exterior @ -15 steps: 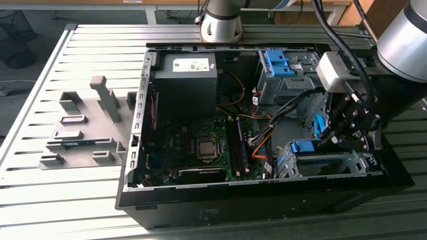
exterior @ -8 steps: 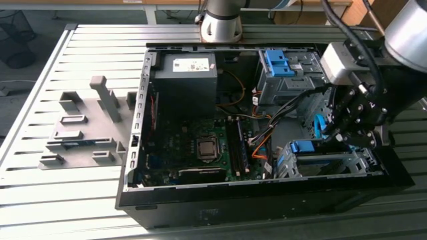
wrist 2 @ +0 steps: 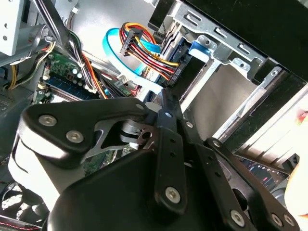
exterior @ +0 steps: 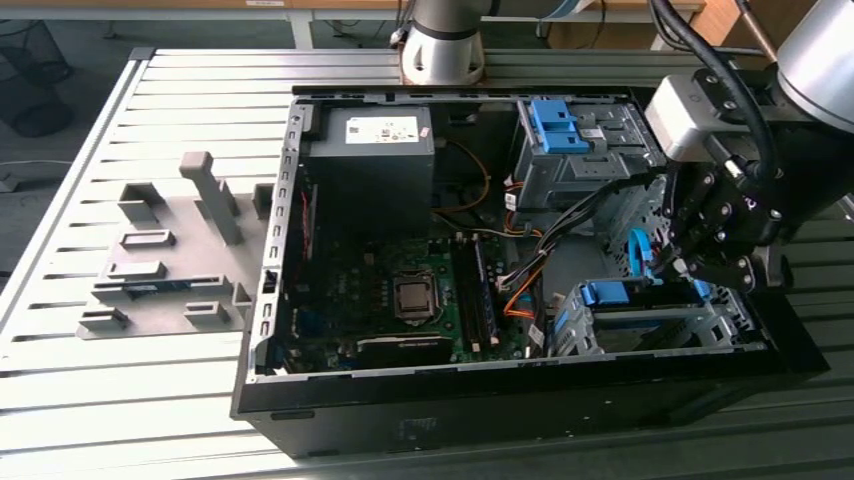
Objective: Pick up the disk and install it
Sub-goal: 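Insert the second disk wire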
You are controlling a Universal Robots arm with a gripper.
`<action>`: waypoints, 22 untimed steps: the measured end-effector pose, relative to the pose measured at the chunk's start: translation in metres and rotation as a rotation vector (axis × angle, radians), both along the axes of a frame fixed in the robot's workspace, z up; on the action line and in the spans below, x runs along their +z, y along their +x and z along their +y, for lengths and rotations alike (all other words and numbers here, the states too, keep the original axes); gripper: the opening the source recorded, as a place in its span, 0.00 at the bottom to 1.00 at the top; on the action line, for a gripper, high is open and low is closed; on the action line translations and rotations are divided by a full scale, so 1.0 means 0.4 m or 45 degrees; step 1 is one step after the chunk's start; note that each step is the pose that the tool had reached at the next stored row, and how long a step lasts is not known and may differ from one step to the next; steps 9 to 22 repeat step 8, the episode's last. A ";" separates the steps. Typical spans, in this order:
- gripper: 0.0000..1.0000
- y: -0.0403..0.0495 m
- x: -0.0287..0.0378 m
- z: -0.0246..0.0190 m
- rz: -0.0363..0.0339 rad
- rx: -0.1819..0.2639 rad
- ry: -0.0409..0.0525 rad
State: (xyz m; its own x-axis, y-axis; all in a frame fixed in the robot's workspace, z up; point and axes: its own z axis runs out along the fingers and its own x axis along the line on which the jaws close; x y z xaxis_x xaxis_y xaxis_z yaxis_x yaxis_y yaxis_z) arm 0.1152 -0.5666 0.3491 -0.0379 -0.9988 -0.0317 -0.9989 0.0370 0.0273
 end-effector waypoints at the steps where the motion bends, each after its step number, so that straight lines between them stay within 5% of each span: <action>1: 0.11 0.000 0.000 0.000 0.0000 0.000 0.000; 22: 0.11 0.000 0.002 0.000 0.0000 0.000 0.000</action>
